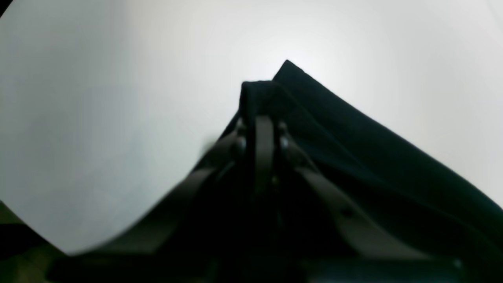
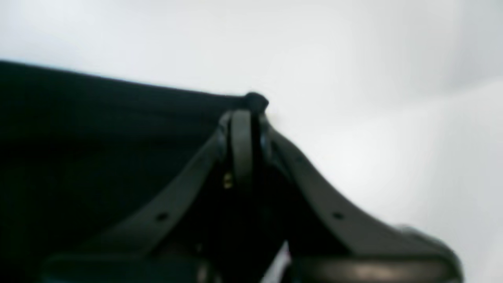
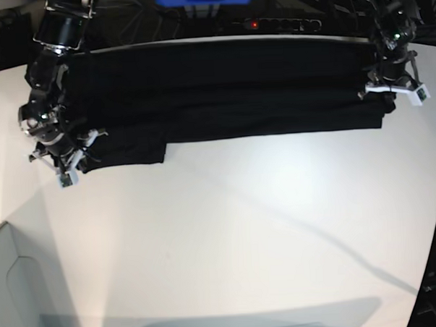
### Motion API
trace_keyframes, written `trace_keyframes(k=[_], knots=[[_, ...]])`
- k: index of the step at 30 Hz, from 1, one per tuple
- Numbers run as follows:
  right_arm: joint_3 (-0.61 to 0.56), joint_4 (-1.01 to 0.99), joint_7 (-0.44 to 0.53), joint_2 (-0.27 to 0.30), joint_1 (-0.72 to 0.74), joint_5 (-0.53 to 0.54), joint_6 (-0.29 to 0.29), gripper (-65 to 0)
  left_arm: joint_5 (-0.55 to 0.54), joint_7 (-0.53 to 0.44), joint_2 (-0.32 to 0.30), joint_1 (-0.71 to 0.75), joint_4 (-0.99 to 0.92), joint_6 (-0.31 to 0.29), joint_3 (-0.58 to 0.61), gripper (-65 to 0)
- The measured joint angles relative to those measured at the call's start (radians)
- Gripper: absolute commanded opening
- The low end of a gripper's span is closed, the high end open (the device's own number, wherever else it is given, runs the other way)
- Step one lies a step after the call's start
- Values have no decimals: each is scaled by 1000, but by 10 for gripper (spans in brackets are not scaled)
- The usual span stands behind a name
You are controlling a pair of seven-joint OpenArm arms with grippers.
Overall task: Fold the T-shirt properly
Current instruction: 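Adjust the right gripper's hold on the folded edge and pull it taut, then hold the folded strip's ends with both grippers and pull it flat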
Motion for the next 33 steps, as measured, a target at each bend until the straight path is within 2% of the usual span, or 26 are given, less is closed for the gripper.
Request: trace_keyframes(k=[6, 10, 14, 16, 20, 25, 28, 33], knots=[[0, 327, 11, -43, -126, 8, 0, -650, -3, 0, 0, 0, 0, 0, 0, -650], [27, 443, 12, -71, -236, 19, 1, -650, -3, 1, 1, 0, 2, 0, 0, -650], [108, 443, 4, -100, -284, 12, 3, -650, -3, 1, 0, 0, 2, 0, 0, -650], [141, 443, 15, -96, -313, 13, 2, -650, -3, 0, -1, 0, 2, 0, 0, -650], [154, 443, 4, -124, -387, 8, 2, -650, -3, 0, -5, 3, 2, 0, 0, -650], [150, 446, 15, -127, -471, 20, 4, -650, -2, 0, -10, 2, 4, 0, 0, -650], [153, 445, 13, -126, -504, 11, 74, -650, -2, 0, -10, 3, 6, 0, 0, -650], [227, 446, 15, -152, -531, 16, 79, -650, -3, 1, -10, 3, 6, 0, 0, -650]])
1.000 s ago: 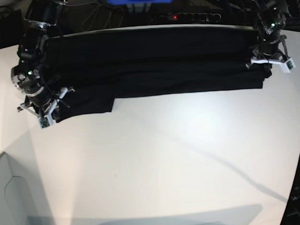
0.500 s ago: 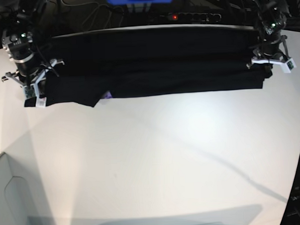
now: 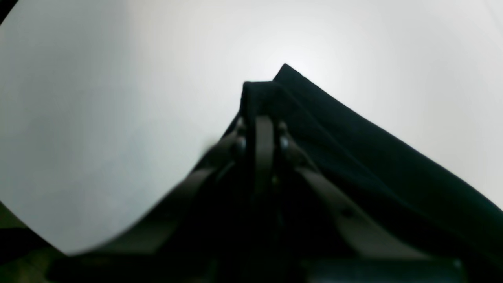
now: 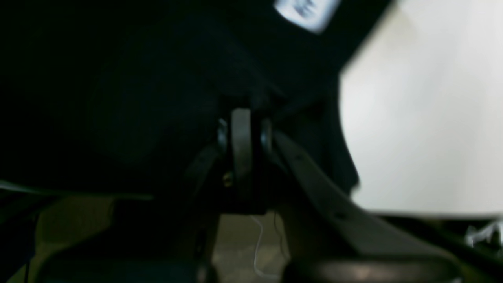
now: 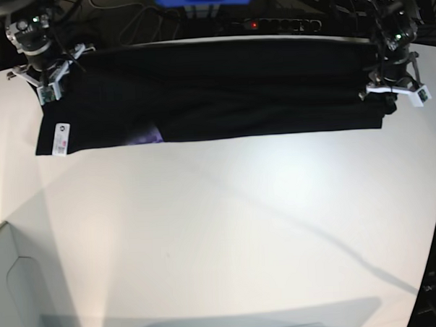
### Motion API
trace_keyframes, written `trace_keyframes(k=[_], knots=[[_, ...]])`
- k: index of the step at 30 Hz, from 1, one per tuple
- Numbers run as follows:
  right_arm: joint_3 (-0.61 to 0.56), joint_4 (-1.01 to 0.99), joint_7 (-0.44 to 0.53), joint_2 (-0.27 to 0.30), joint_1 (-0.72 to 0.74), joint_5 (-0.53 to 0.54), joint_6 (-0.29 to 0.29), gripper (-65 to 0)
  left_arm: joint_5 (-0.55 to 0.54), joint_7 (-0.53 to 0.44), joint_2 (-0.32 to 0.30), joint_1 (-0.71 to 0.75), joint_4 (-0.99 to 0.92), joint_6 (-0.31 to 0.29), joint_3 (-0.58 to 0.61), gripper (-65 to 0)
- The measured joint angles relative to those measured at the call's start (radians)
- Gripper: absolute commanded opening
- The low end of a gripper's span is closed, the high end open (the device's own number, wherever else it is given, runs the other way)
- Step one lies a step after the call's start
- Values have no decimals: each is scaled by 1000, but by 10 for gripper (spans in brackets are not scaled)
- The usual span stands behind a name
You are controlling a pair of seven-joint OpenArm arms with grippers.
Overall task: Fold the T-shirt properly
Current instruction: 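Hold the folded strip's ends with both grippers and pull it flat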
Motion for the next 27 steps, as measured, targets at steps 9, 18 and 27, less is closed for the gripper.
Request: trace_keyframes(k=[9, 18, 27], knots=[[92, 0, -2, -34, 4, 3, 0, -650, -5, 7, 0, 20, 1, 0, 0, -650], [96, -1, -1, -58, 80, -2, 0, -650, 1, 8, 0, 71, 1, 0, 0, -650], [99, -1, -3, -75, 150, 0, 0, -650, -3, 5, -34, 116, 0, -1, -3, -650]])
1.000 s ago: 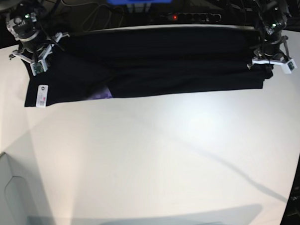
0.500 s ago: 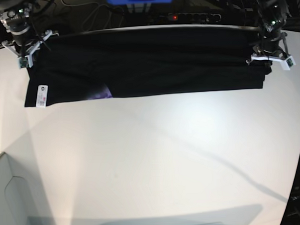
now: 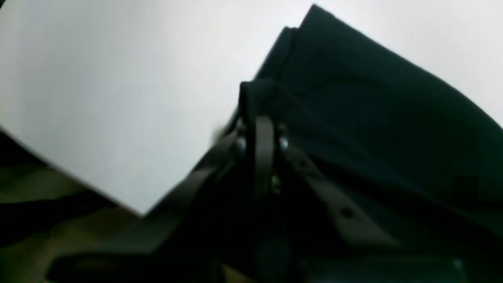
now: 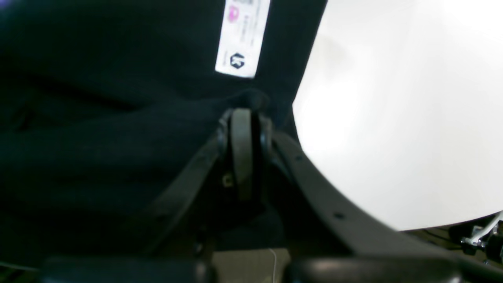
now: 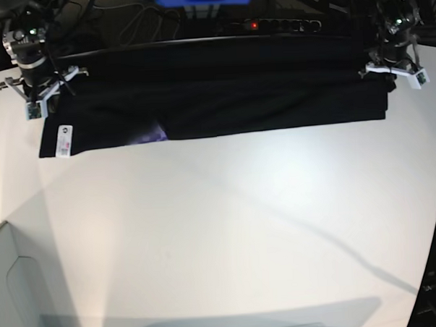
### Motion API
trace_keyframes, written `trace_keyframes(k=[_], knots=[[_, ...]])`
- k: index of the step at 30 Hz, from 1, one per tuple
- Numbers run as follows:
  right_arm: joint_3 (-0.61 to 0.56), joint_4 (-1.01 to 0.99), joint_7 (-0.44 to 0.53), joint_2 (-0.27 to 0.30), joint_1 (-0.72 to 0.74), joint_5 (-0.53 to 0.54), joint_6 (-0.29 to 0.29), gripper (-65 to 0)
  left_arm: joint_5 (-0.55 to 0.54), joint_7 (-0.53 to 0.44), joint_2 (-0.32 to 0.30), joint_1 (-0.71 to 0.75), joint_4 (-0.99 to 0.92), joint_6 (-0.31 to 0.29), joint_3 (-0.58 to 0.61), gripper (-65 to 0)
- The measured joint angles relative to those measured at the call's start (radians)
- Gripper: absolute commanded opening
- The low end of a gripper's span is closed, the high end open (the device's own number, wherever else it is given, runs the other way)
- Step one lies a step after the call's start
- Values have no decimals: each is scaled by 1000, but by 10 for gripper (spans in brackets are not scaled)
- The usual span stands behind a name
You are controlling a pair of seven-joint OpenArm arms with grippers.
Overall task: Fold the T-shirt properly
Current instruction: 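Hold the folded strip's ends with both grippers and pull it flat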
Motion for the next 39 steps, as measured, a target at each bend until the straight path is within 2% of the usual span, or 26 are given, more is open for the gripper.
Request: trace_keyframes(k=[8, 12, 19, 24, 27, 29, 31, 33, 39], knots=[[6, -9, -4, -5, 62, 2, 0, -650, 0, -6, 0, -3, -2, 0, -1, -650], [75, -14, -4, -10, 62, 119, 0, -650, 0, -5, 0, -3, -4, 0, 1, -650], [78, -116, -6, -1, 56, 119, 0, -648, 4, -5, 3, -3, -4, 0, 3, -650], [70, -170, -8, 14, 68, 4, 0, -501, 4, 2, 3, -3, -4, 0, 3, -650], [78, -185, -9, 14, 78, -13, 0, -397, 4, 2, 3, -3, -4, 0, 3, -650], [82, -172, -8, 16, 78, -15, 0, -357, 4, 3, 3, -3, -4, 0, 3, -650], [124, -131, -8, 2, 84, -8, 0, -348, 4, 2, 3, -3, -3, 0, 3, -650], [158, -91, -8, -4, 95, -14, 0, -348, 3, 2, 3, 3, 1, 0, 3, -622], [148, -23, -8, -19, 100, 38, 0, -345, 3, 2, 5, 18, 2, 0, 3, -455]])
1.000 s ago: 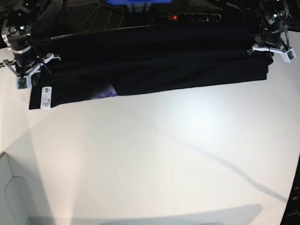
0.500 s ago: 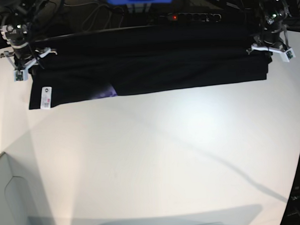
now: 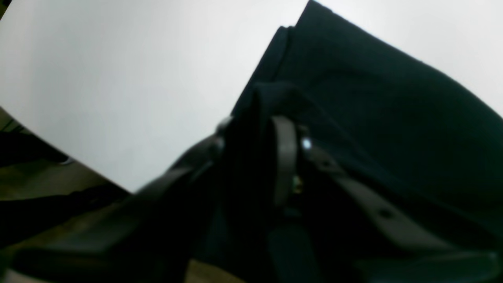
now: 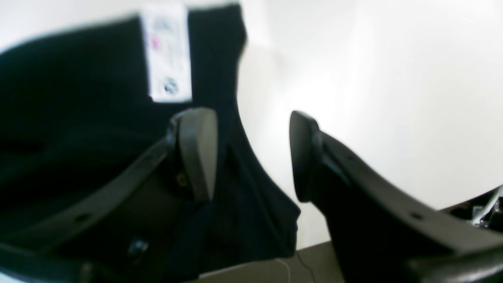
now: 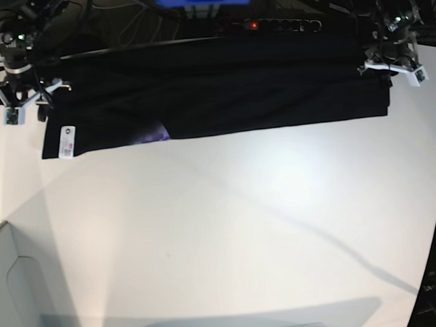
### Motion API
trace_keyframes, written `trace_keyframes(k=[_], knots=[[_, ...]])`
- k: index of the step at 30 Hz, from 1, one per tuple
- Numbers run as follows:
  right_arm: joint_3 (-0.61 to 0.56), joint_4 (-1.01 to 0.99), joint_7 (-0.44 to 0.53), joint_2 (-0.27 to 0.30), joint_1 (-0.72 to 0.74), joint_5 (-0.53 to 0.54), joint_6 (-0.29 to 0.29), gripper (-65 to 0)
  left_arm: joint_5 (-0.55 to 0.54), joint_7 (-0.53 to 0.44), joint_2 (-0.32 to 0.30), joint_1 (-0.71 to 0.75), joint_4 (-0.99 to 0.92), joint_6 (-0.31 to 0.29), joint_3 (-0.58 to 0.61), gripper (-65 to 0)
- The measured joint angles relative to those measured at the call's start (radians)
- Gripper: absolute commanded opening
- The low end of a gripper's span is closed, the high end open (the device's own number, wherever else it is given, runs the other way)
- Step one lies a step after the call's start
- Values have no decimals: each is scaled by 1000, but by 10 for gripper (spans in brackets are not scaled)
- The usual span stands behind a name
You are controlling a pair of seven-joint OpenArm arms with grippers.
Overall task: Fold the T-shirt properly
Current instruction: 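Hold the folded strip's ends with both grippers and pull it flat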
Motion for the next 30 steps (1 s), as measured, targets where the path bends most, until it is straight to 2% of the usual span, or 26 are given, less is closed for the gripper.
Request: trace_keyframes(k=[4, 10, 13, 20, 25, 30], knots=[[-9, -1, -4, -21, -11, -1, 0, -344, 0, -3, 0, 5, 0, 0, 0, -419], [-188, -15, 1, -31, -69, -1, 0, -344, 0, -2, 2, 9, 50, 1, -2, -416], [-232, -55, 1, -33, -72, 0, 0, -344, 4, -3, 0, 13, 72, 1, -2, -416], [-253, -108, 4, -26, -68, -7, 0, -344, 3, 0, 0, 54, 55, 0, -2, -412], [-253, -168, 11, -11, -40, -5, 0, -344, 3, -1, 2, 30, -39, 5, 8, -308], [-253, -210, 16, 9, -26, 0, -1, -344, 0, -43, -11, 6, -88, 6, 71, -293]])
